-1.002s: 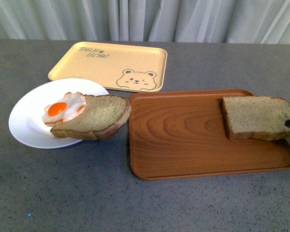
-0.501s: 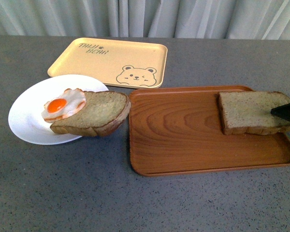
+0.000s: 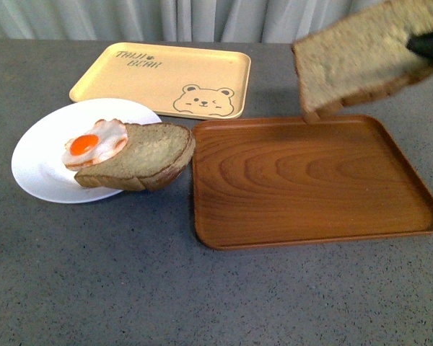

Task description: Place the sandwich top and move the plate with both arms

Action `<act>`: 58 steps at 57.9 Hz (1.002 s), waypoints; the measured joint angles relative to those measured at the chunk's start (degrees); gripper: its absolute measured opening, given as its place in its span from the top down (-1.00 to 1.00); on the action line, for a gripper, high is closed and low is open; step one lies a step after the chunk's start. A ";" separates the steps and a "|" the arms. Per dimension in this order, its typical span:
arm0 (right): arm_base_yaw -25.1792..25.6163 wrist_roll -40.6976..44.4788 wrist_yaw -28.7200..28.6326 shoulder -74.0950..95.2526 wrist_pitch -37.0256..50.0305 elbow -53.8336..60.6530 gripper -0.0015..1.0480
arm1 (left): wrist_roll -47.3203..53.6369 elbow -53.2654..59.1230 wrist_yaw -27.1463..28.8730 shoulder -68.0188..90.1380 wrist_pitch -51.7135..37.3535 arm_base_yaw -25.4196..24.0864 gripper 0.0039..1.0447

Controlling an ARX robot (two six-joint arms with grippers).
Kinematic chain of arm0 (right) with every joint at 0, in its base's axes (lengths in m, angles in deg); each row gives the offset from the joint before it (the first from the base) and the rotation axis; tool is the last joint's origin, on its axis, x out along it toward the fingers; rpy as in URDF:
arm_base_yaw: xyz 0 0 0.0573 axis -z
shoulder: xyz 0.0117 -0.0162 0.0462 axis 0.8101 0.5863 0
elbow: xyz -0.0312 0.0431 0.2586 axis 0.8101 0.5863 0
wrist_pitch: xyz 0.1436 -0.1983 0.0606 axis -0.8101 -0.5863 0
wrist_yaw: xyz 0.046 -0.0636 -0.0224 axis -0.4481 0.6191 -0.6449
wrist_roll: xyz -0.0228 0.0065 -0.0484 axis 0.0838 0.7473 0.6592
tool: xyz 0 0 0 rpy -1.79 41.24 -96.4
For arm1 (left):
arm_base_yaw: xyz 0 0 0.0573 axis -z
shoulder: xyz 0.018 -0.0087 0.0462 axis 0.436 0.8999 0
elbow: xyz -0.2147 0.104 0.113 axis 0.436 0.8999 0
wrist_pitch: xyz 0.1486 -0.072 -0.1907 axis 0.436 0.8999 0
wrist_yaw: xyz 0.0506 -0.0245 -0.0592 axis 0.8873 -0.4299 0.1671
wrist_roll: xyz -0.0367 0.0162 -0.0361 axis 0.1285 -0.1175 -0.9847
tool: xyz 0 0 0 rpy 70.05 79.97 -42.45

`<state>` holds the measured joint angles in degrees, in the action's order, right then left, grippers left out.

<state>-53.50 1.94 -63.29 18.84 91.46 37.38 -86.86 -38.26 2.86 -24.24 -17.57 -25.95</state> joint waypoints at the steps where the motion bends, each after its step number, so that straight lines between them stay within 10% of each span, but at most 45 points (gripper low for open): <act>1: -1.66 -0.57 0.70 -0.42 0.31 -0.20 0.95 | 0.00 0.00 0.00 0.00 0.00 0.00 -0.83; 17: -24.15 -3.54 10.12 8.26 0.94 -9.84 0.95 | 0.02 0.00 0.00 0.00 0.00 0.00 -0.83; 37: -32.54 -6.56 14.01 23.76 -3.02 -23.15 0.95 | 0.00 0.00 0.00 0.00 0.00 0.00 -0.83; 58: -31.63 0.28 18.10 23.58 -4.09 -18.88 -0.19 | 0.00 0.00 0.00 0.00 0.02 0.00 -0.83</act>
<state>-85.13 2.22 -45.19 42.43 87.37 18.50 -86.86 -38.26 2.86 -24.24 -17.55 -25.95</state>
